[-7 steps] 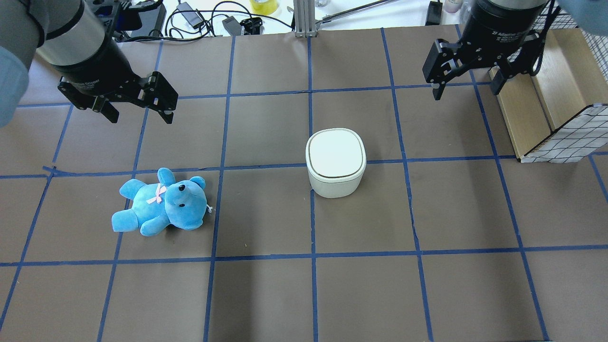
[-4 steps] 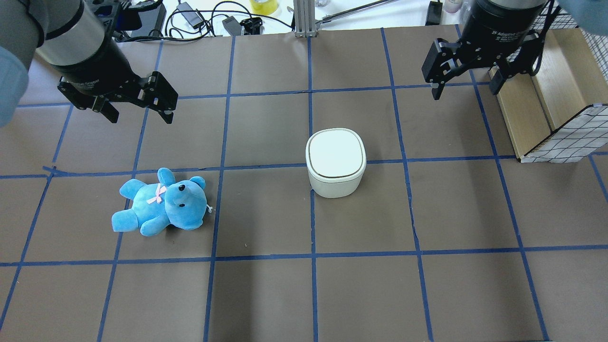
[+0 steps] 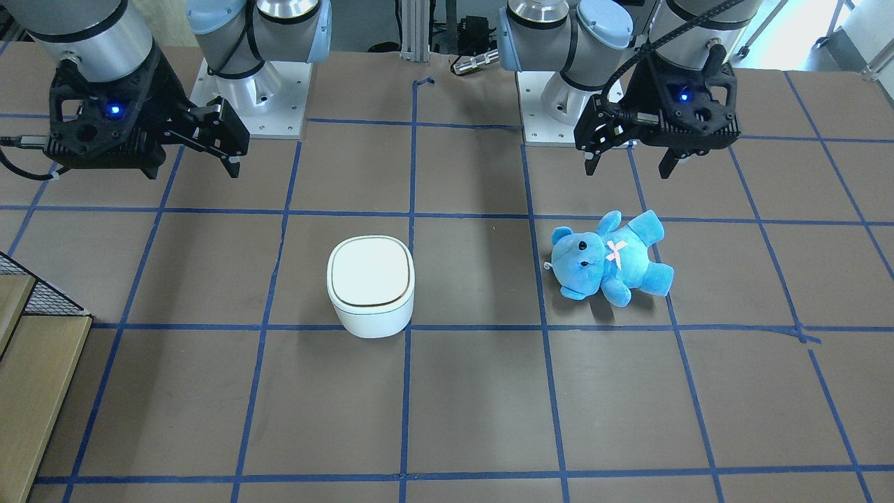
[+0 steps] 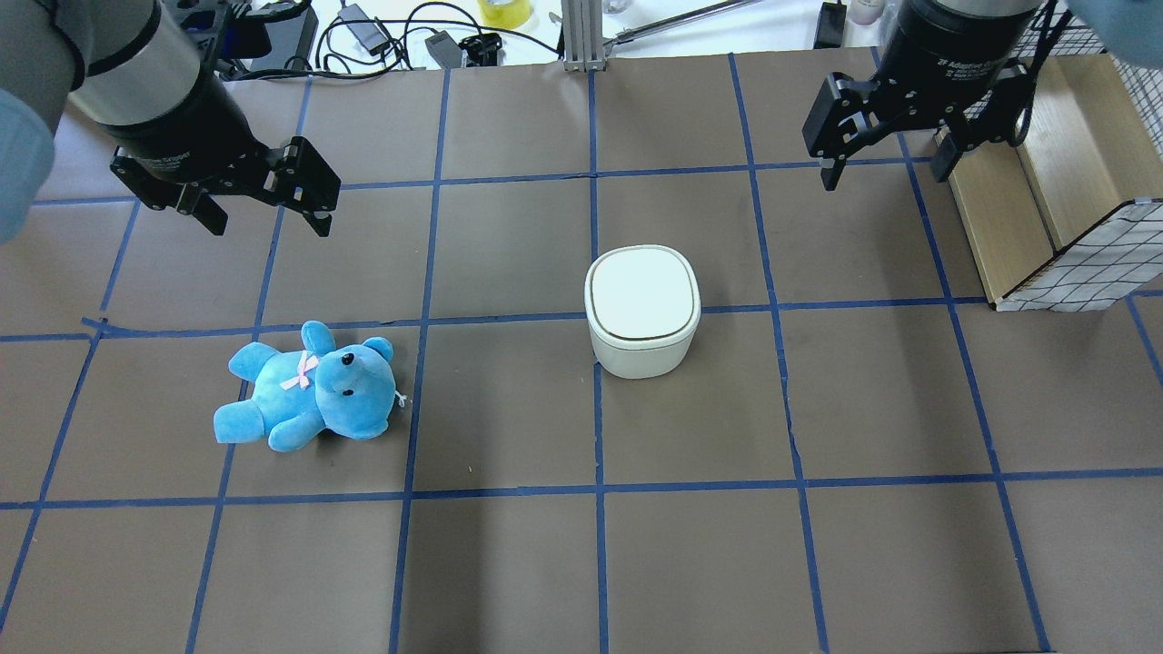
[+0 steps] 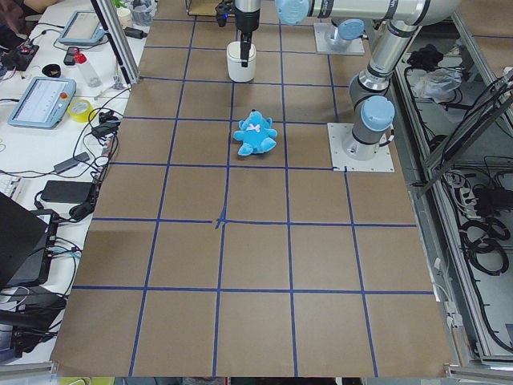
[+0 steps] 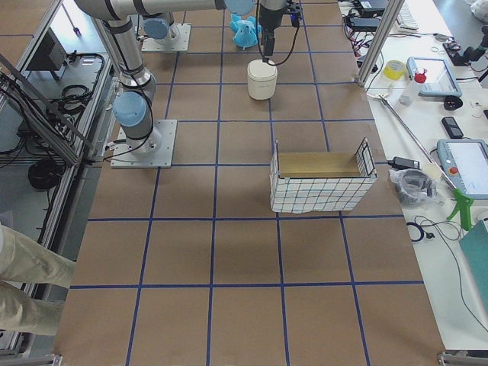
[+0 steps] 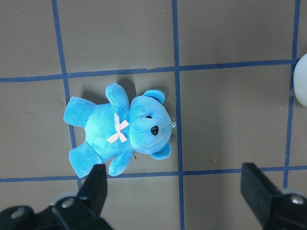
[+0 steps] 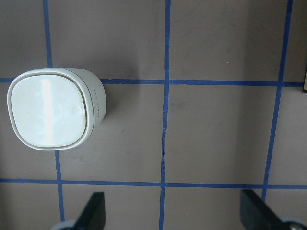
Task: Open trash can with right arm
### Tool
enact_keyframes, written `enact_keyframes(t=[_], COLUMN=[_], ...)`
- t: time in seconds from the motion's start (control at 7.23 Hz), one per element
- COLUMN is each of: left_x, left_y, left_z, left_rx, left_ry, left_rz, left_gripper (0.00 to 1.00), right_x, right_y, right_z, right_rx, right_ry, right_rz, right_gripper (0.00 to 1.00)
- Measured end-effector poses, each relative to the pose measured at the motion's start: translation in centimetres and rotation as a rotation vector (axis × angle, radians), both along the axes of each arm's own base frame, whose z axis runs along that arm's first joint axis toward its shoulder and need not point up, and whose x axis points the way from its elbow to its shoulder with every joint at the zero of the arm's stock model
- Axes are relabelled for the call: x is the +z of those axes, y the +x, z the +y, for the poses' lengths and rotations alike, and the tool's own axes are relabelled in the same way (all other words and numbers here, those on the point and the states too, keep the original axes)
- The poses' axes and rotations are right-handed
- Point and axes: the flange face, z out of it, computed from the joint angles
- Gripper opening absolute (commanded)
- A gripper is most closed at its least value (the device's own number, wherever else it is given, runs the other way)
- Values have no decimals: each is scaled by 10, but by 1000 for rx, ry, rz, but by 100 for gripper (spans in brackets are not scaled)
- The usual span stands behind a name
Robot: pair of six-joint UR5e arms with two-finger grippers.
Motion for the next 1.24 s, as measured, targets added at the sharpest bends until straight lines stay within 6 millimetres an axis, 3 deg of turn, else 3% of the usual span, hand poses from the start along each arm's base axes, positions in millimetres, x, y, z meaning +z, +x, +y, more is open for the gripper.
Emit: enact_keyframes(t=[0.69,0.83,1.11,1.24], left_x=[0,0,0,0], left_y=[0,0,0,0], left_z=[0,0,0,0], left_rx=[0,0,0,1], left_ry=[0,0,0,0], left_rz=[0,0,0,0], left_gripper=[100,100,100,100], right_x=[1,2,-1,-8], right_y=[5,20,86,117], right_z=[1,1,10,16], right_rx=[-35,-95,-103,-97], right_ry=[-2,-11,-62,-84], right_rz=[-22,-64,-94,-82], right_gripper=[100,100,98,83])
